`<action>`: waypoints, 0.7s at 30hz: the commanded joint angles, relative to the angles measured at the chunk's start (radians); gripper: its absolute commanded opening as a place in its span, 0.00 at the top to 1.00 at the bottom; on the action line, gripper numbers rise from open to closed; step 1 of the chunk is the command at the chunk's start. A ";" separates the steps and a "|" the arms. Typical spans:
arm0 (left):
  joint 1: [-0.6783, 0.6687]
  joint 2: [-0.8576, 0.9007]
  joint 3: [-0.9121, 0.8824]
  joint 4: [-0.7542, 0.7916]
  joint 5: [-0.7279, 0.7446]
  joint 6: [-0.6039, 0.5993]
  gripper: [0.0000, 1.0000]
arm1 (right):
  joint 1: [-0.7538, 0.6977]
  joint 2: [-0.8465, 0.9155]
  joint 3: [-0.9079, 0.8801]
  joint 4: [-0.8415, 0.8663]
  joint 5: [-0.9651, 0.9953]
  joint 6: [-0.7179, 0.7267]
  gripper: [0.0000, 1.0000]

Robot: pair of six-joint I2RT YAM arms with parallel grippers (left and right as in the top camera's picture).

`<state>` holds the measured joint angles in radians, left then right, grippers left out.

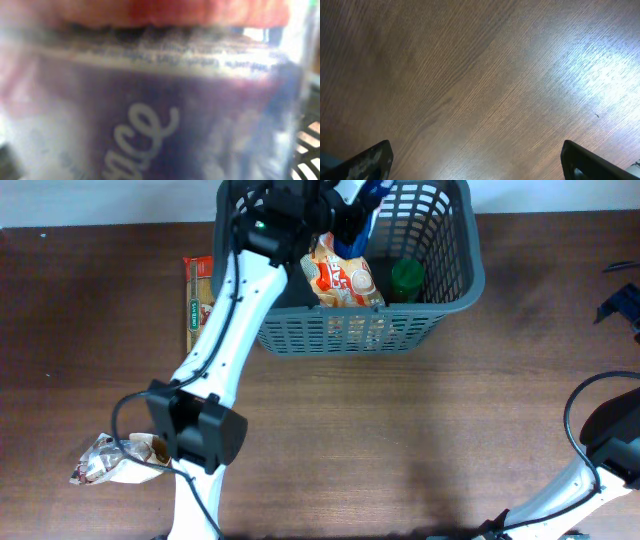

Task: Pack container
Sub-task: 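Lift the tissue box with the left gripper and drop it into basket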

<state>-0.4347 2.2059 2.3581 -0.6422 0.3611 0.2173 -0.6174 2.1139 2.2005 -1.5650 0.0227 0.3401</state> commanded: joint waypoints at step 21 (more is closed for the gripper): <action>-0.034 0.018 0.010 -0.123 0.036 0.005 0.36 | 0.003 -0.013 -0.008 0.003 0.013 0.010 0.01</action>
<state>-0.4702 2.2330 2.3581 -0.7551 0.3824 0.2173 -0.6174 2.1139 2.2005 -1.5650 0.0227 0.3397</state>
